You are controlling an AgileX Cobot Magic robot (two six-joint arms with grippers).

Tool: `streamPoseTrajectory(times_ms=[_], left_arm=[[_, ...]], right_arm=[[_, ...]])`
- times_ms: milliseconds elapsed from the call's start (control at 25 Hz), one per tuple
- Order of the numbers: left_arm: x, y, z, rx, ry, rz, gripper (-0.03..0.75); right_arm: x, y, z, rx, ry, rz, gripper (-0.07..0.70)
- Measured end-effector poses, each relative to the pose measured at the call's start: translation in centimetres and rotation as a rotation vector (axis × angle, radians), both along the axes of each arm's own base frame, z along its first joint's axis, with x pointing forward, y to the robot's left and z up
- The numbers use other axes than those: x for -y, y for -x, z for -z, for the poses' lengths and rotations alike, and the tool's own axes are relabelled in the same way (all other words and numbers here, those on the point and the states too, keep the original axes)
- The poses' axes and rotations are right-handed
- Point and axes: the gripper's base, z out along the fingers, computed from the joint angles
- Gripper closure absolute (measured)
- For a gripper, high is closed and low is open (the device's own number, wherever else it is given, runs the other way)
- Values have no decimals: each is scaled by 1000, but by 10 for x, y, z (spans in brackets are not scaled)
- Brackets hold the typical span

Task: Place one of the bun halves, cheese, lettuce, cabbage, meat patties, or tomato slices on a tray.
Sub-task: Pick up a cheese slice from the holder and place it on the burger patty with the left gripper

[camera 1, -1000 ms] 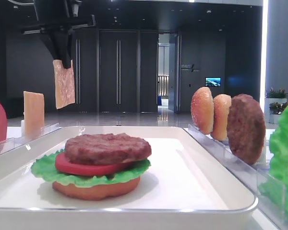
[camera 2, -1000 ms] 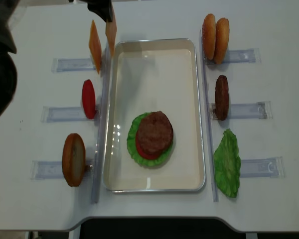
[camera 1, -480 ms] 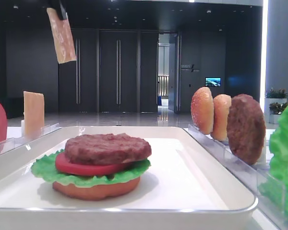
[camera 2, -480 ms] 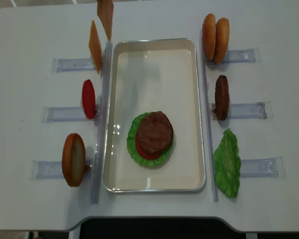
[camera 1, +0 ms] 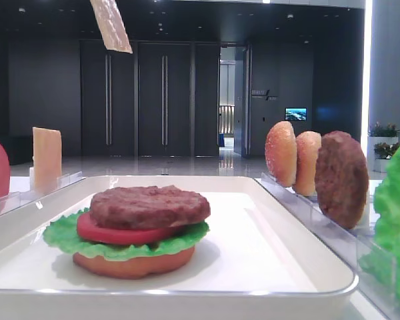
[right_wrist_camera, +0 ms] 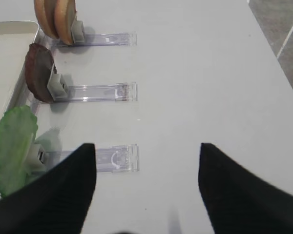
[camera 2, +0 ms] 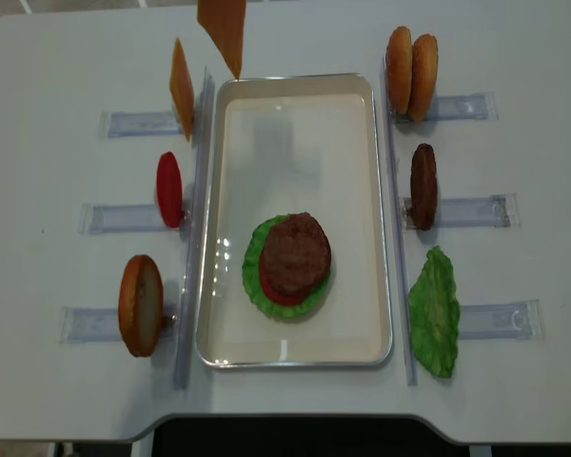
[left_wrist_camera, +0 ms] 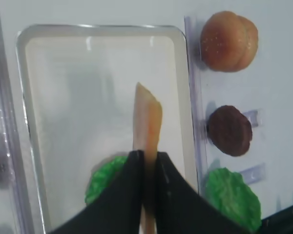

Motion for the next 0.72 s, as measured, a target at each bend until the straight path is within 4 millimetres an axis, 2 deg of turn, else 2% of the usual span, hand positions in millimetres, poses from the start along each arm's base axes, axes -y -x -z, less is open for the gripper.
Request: streamPoseTrajectory(times_ms=[280, 720], left_arm=[[5, 17, 20, -88, 57, 92, 684], [14, 38, 84, -273, 149, 223, 684]], right_arm=[[0, 0, 0, 0, 0, 0, 199], [0, 0, 0, 0, 0, 0, 200]])
